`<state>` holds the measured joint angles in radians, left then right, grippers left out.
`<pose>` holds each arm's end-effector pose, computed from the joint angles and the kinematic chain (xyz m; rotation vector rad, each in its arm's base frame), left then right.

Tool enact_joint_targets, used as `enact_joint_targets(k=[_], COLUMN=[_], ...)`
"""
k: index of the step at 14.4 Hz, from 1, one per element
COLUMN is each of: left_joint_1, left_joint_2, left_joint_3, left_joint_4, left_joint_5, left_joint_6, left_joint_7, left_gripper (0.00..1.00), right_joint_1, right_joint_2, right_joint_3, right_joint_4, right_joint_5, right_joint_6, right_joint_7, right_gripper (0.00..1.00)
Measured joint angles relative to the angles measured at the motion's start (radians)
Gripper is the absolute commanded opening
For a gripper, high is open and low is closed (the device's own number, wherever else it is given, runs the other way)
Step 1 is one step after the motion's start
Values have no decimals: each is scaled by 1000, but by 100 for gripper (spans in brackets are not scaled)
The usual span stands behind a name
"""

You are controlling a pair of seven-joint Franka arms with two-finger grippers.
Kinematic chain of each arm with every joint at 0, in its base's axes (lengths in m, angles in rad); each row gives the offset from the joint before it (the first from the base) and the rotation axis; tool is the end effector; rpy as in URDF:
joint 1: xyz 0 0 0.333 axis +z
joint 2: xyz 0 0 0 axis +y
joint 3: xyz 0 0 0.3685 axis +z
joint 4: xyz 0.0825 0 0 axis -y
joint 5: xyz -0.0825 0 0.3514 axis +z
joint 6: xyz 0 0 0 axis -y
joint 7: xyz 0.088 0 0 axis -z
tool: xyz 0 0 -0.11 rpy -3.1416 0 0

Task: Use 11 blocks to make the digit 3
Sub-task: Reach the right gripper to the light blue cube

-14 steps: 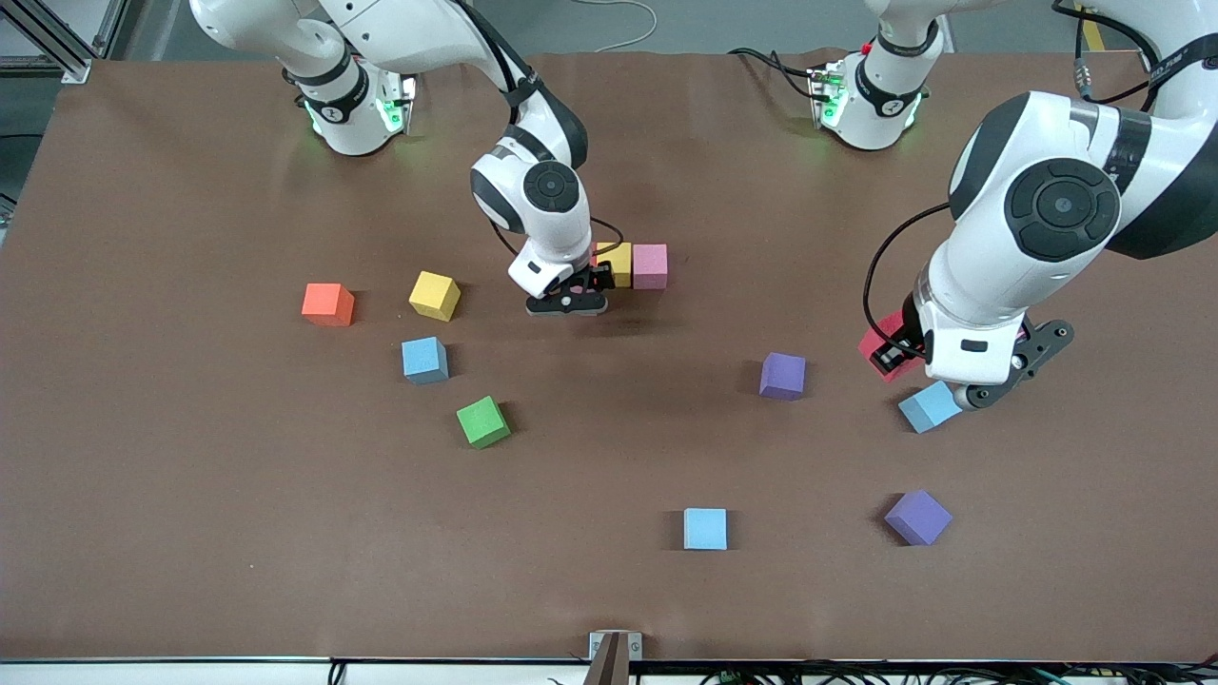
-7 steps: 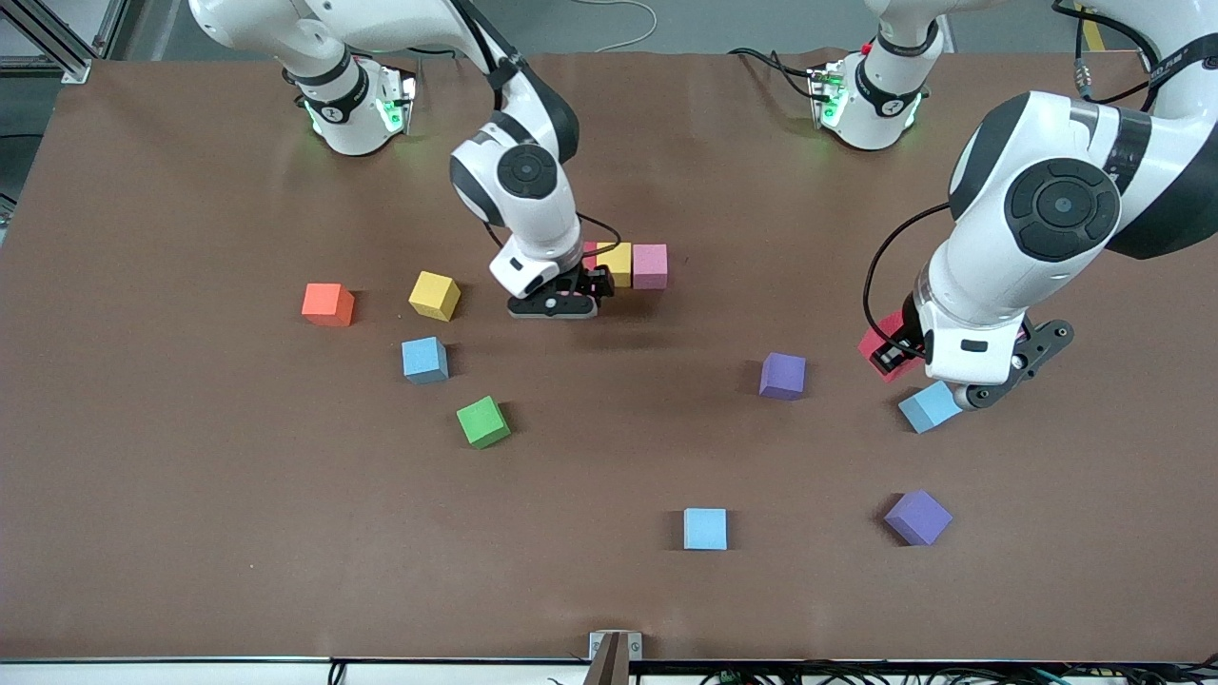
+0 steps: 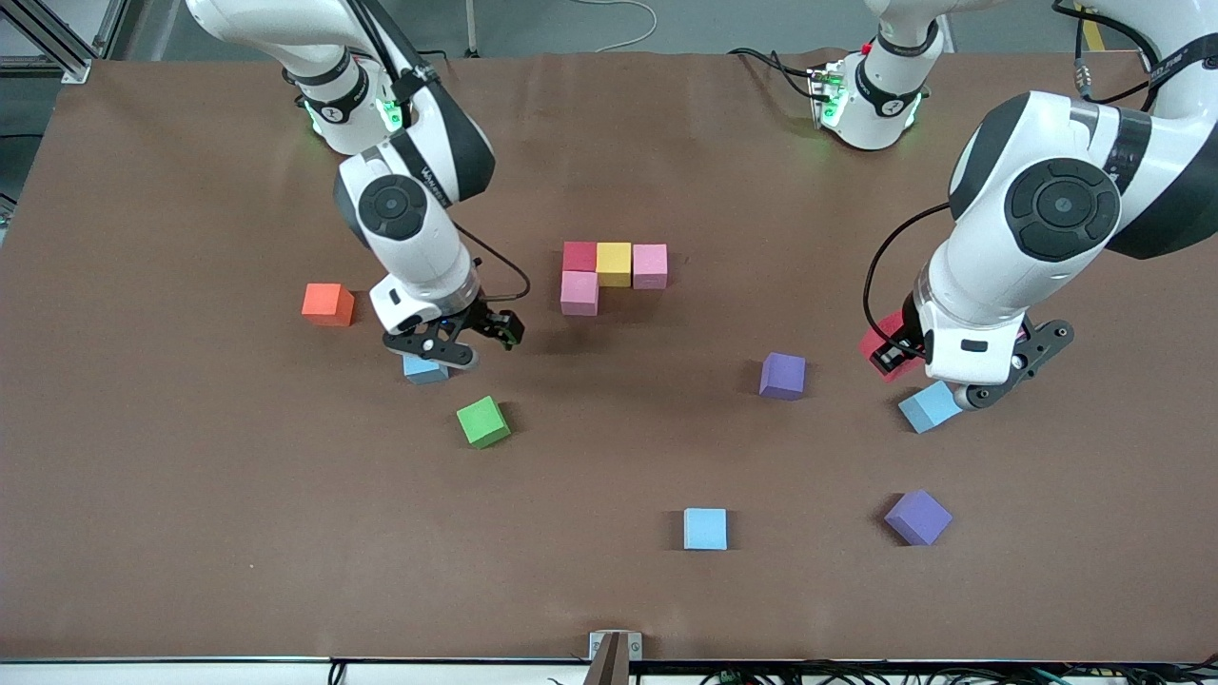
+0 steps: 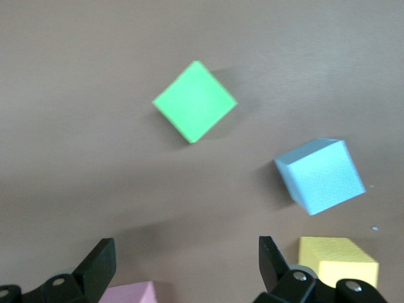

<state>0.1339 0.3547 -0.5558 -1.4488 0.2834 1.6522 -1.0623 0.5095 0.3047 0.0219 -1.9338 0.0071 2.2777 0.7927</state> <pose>0.6060 -0.1755 0.5535 -2.8606 -0.9201 0.0115 0.5250 0.3076 0.4006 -3.0801 0.4136 -0.0366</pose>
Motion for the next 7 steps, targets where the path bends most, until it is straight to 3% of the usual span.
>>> enact_joint_targets(k=[7], left_joint_1=[0], left_joint_2=[0], left_joint_3=[0], left_joint_4=[0], left_joint_5=[0], left_joint_6=[0], left_joint_7=[0], left_gripper=[30], right_joint_1=[-29], right_joint_2=[5], right_joint_3=[0], right_joint_4=[-152], right_joint_5=[0], right_joint_6=[136], right_joint_7=[-66], right_gripper=[100])
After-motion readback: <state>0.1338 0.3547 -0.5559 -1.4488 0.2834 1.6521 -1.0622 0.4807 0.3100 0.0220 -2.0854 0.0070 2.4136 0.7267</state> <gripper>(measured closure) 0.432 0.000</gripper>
